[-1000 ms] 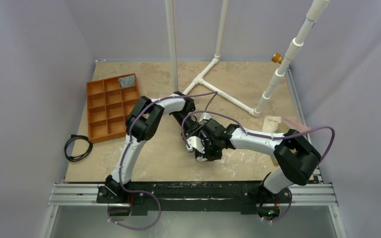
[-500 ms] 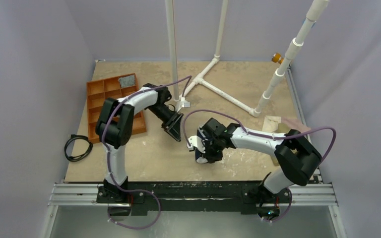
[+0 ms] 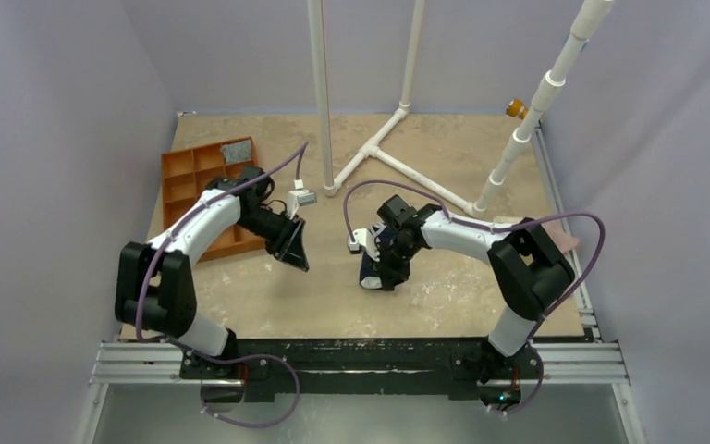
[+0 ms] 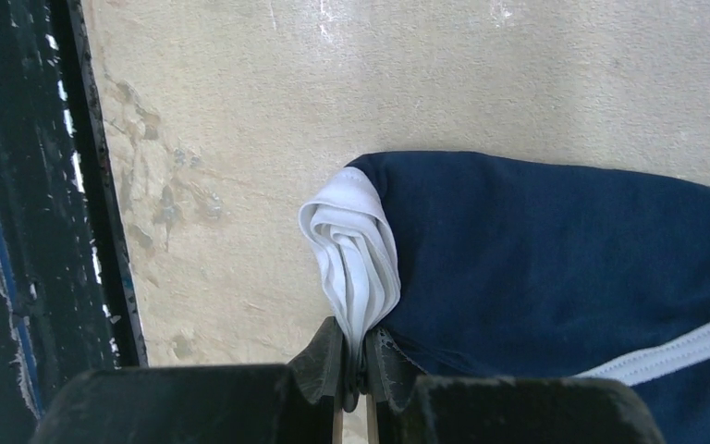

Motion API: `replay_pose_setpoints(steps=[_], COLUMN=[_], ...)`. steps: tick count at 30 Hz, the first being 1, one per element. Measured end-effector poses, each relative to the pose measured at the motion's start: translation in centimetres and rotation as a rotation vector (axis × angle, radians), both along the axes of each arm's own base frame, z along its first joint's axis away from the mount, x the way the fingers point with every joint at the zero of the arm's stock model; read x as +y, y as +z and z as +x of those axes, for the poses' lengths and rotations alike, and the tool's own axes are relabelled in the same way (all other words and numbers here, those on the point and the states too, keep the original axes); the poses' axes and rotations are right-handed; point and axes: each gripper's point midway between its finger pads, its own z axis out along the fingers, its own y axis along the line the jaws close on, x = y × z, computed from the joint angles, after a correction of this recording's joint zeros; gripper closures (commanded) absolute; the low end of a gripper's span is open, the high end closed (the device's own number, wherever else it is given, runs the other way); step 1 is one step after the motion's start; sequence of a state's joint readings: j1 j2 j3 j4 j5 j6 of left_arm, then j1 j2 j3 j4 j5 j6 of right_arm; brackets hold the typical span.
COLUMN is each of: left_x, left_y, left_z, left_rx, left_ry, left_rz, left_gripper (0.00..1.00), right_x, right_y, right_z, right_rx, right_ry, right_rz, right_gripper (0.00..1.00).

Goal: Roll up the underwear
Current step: Roll the underwear to the center of the board.

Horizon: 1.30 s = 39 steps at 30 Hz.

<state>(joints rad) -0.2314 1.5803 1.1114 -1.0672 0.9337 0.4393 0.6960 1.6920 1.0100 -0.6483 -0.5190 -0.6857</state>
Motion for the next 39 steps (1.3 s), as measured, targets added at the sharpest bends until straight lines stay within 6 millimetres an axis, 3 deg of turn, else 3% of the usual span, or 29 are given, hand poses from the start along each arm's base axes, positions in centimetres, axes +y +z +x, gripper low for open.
replay_pose_setpoints(steps=[4, 12, 18, 23, 30, 39], left_x=[0.7, 1.2, -1.0, -3.6, -7.3, -12.3], left_y=[1.0, 3.0, 3.7, 2.5, 0.9, -4.1], left_z=[-1.0, -1.3, -2.2, -3.4, -2.4, -3.3], left_rx=[-0.125, -0.384, -0.558, -0.631, -0.761, -0.855], left_ry=[0.002, -0.001, -0.13, -0.257, -0.378, -0.585], left_rz=[0.008, -0.013, -0.033, -0.044, -0.023, 0.029], left_gripper=[0.65, 0.65, 0.67, 0.69, 0.69, 0.69], right_x=[0.0, 0.2, 0.2, 0.3, 0.3, 0.0], right_y=[-0.6, -0.9, -1.0, -1.1, -1.2, -1.3], right_z=[-0.1, -0.3, -0.1, -0.2, -0.6, -0.6], right_rx=[0.054, 0.161, 0.269, 0.362, 0.48, 0.641], right_ry=[0.003, 0.008, -0.008, -0.013, -0.01, -0.031], right_rz=[0.002, 0.02, 0.045, 0.06, 0.074, 0.081], right_gripper=[1.0, 1.0, 1.0, 1.0, 1.0, 0.97])
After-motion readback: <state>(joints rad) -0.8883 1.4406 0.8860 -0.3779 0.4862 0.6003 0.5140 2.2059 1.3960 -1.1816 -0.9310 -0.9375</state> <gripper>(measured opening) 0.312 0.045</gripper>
